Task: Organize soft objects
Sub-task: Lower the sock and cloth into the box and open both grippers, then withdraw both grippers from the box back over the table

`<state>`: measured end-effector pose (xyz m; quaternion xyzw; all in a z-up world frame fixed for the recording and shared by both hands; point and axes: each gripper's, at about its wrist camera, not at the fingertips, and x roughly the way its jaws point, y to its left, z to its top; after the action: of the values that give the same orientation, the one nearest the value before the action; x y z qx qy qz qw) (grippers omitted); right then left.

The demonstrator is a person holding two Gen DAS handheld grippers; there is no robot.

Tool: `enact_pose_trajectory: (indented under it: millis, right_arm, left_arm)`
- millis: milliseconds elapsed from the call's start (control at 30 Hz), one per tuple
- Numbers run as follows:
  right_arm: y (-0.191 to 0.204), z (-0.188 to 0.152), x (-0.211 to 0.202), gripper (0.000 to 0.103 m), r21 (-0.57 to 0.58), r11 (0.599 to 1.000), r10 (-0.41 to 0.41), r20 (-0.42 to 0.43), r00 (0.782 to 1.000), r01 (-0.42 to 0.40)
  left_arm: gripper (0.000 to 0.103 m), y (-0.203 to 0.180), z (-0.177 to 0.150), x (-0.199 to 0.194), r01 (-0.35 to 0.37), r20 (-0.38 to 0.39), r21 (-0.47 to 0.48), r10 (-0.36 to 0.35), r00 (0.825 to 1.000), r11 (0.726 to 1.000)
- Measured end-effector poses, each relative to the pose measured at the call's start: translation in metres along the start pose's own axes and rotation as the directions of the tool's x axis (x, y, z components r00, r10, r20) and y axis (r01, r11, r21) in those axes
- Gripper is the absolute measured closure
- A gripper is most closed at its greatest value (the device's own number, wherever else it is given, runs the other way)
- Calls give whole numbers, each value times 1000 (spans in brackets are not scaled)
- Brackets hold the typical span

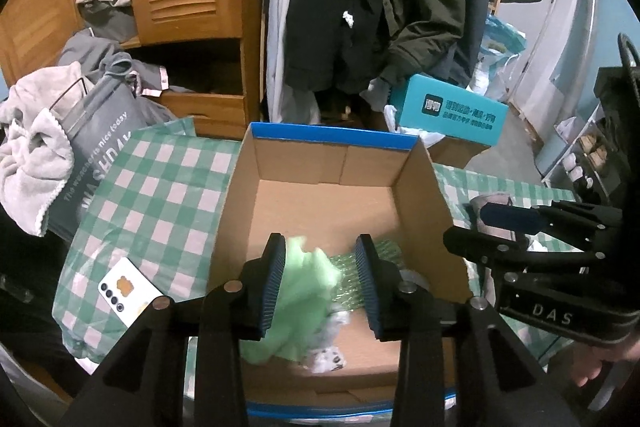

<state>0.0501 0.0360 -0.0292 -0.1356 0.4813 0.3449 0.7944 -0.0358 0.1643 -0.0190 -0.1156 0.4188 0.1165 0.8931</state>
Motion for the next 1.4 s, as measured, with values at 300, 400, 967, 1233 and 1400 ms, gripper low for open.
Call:
enact_pose_trajectory:
  millis: [300, 400, 967, 1233, 1400]
  right_arm:
    - [-22, -9, -9, 43, 46, 998, -33, 13, 999, 32]
    - [-30, -13, -12, 42, 58, 997, -45, 15, 999, 44]
    - [-104, -55, -39, 41, 179, 977, -120, 22, 993, 114]
    - [-140, -81, -52, 40, 238, 960, -157, 25, 987, 147]
    - [-162, -95, -59, 40, 258, 947, -203, 22, 979, 190]
  left_arm:
    - [59, -18, 1, -2, 36, 25, 24, -36, 999, 999]
    - [58, -28, 1, -1, 53, 20, 39, -54, 998, 998]
    - [47, -95, -2, 9, 112, -27, 127, -109, 994, 986]
    - [46, -134, -6, 22, 145, -78, 166, -134, 988, 975]
    - [43, -157, -10, 31, 162, -111, 181, -144, 983, 970]
